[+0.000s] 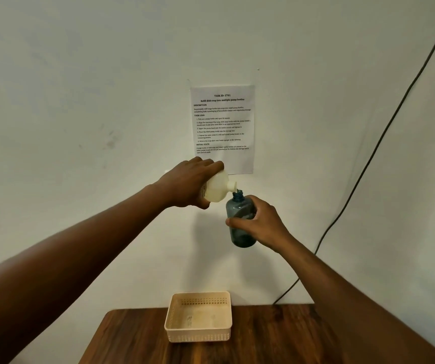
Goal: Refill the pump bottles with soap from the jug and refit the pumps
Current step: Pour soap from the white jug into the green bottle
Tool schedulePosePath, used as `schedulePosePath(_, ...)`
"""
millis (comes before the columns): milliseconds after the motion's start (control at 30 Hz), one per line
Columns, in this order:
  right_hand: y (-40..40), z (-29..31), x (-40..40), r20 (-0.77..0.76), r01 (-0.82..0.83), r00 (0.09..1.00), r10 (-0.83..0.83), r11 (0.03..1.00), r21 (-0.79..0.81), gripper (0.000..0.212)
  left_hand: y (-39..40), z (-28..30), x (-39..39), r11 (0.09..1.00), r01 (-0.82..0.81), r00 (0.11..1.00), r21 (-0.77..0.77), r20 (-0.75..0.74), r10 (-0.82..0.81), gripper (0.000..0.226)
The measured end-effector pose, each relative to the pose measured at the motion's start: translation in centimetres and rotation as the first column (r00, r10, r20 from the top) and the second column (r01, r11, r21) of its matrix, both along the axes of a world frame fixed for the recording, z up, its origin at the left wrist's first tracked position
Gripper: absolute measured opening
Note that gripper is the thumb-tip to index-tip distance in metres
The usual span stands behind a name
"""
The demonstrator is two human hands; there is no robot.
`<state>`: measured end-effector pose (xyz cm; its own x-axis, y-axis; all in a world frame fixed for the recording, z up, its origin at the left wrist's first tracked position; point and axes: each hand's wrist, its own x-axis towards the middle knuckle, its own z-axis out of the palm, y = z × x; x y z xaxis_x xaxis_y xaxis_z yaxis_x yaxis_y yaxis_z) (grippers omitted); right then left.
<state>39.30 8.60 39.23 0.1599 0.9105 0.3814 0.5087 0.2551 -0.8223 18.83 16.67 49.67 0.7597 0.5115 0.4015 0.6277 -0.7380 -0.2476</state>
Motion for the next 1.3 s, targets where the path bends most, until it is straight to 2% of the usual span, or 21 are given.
schedulePosePath(1300,0.42,0.46,-0.29,0.058,0.041,0.997,-0.041,0.999,0.004,0.062,0.27,0.67,-0.15,0.999,-0.01,0.999,0.032,-0.035,0.011,0.084)
